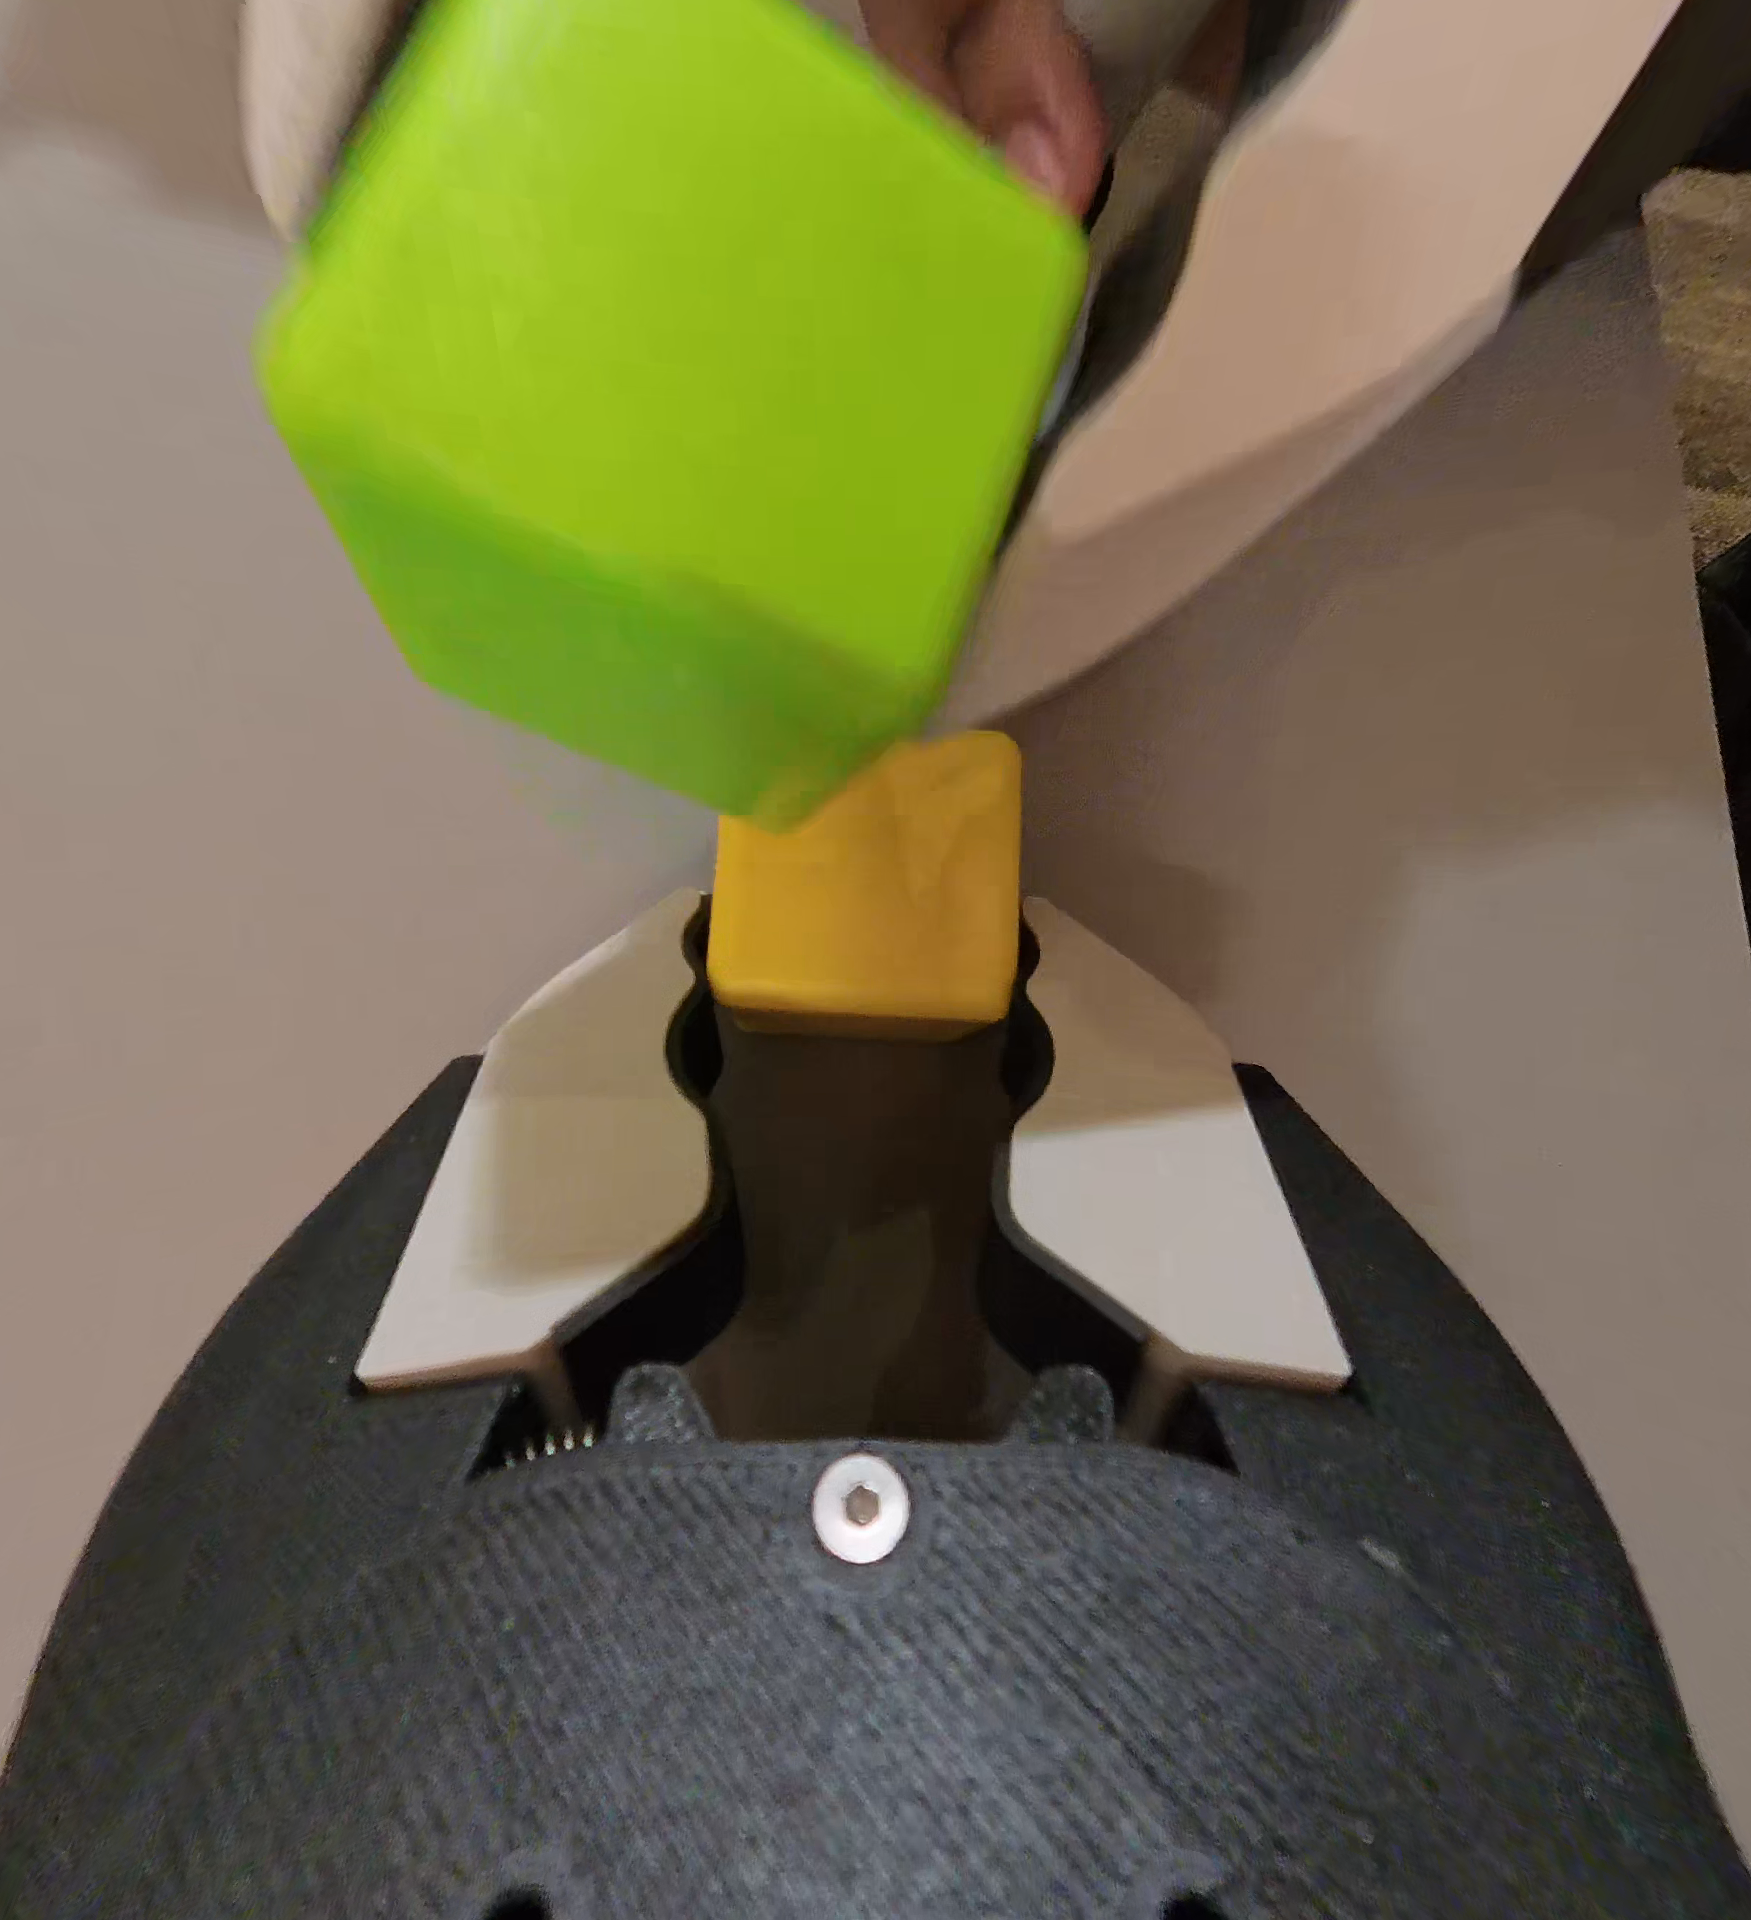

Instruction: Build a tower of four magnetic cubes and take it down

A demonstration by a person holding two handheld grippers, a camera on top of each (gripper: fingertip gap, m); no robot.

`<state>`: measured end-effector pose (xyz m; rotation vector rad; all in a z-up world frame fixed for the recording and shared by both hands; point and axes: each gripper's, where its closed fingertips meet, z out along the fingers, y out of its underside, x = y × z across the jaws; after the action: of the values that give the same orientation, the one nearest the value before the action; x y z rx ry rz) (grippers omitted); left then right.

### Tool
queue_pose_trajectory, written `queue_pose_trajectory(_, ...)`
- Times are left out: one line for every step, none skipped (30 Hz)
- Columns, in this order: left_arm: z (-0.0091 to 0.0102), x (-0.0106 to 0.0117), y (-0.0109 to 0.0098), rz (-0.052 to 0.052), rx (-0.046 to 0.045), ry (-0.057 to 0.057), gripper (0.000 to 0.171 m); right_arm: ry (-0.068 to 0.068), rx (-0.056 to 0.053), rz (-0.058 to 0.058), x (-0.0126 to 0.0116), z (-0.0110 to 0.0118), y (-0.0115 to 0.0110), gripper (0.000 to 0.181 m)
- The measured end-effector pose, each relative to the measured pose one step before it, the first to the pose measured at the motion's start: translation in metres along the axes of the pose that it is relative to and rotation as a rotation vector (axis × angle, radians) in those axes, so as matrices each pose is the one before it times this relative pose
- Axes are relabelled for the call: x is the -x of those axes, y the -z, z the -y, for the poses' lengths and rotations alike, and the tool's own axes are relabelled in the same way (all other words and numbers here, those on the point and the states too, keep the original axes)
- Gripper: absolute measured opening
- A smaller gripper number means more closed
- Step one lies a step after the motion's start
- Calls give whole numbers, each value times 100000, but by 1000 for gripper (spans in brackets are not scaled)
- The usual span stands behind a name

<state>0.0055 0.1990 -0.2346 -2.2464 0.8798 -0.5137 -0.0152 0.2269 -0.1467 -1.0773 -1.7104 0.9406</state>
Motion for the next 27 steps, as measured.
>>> queue_pose_trajectory(-24, -28, -21, 732, 276, -933, 52, -3578, -1433, -145, -378, 529, 437, 51)
queue_pose_trajectory(-21, -5, -37, 968, 281, -1005, 52, -2788, -1388, -823, -459, 526, 511, 51)
queue_pose_trajectory(-11, 10, -15, 812, 141, -738, 52, -1500, -1246, -1225, -485, 530, 561, 51)
queue_pose_trajectory(-6, -19, 3, -32, -3, -87, 52, -560, -610, -1033, -454, 505, 613, 51)
queue_pose_trajectory(7, -9, 3, -462, -28, 276, 52, 223, -460, -268, -333, 540, 697, 51)
queue_pose_trajectory(-2, -14, -4, -410, -14, 247, 52, 881, -862, 744, -174, 612, 813, 51)
queue_pose_trajectory(-3, -11, 0, 10, 18, -22, 52, 1098, -973, -410, -306, 644, 903, 51)
queue_pose_trajectory(-5, 18, -4, 386, 55, -242, 52, 1124, -484, -1855, -560, 576, 974, 51)
queue_pose_trajectory(7, 10, 2, 263, 28, -169, 52, 994, 169, -1830, -657, 488, 986, 51)
queue_pose_trajectory(-5, 2, 6, -23, 4, 28, 52, 897, 421, -2409, -806, 400, 1009, 51)
queue_pose_trajectory(3, -4, 1, -180, -13, 120, 52, 1004, 392, -3198, -988, 311, 1031, 51)
queue_pose_trajectory(1, -5, 1, -113, -3, 68, 52, 644, 1188, -3521, -1121, 90, 1018, 51)
queue_pose_trajectory(4, 0, -5, 40, 9, -24, 52, 332, 2303, -4558, -1371, -164, 1021, 51)
queue_pose_trajectory(-1, 5, 0, 33, 6, -16, 52, -90, 3127, -5280, -1577, -404, 1009, 51)
queue_pose_trajectory(0, -1, 0, -4, 1, 6, 52, -1177, 3823, -5227, -1693, -639, 951, 51)
queue_pose_trajectory(-6, 6, 6, -1, 6, 7, 52, -2441, 4593, -4669, -1691, -862, 861, 51)
queue_pose_trajectory(-3, 2, -11, -32, 10, 22, 52, -3090, 4169, -4175, -1621, -950, 759, 52)
queue_pose_trajectory(-1, -1, 1, -5, 9, 3, 52, -3710, 2238, -3177, -1382, -840, 653, 51)
queue_pose_trajectory(4, 8, -4, 8, 13, 2, 52, -4970, 1113, -1941, -1141, -757, 488, 51)
queue_pose_trajectory(-2, 5, 2, -48, 18, 44, 53, -5966, 1465, -1523, -1019, -769, 375, 51)
queue_pose_trajectory(-8, -6, -6, -37, 9, 33, 53, -5541, 2345, -1300, -960, -814, 247, 51)
queue_pose_trajectory(2, 4, -3, -18, 25, 15, 53, -4623, 3790, -1017, -882, -941, 97, 51)
queue_pose_trajectory(-2, -1, 1, -6, 12, 4, 52, -4172, 5267, -1305, -888, -1106, -15, 51)
queue_pose_trajectory(-3, 6, -11, -10, 14, 8, 52, -3538, 5711, -1784, -879, -1184, -136, 51)
queue_pose_trajectory(0, 8, 2, -32, 8, 21, 53, -2969, 5759, -1072, -678, -1264, -291, 51)
queue_pose_trajectory(-7, -5, 5, 11, 11, -11, 52, -2736, 5903, -52, -435, -1355, -477, 51)
queue_pose_trajectory(3, 3, -5, 55, 12, -34, 52, -2190, 5171, -111, -376, -1289, -634, 52)
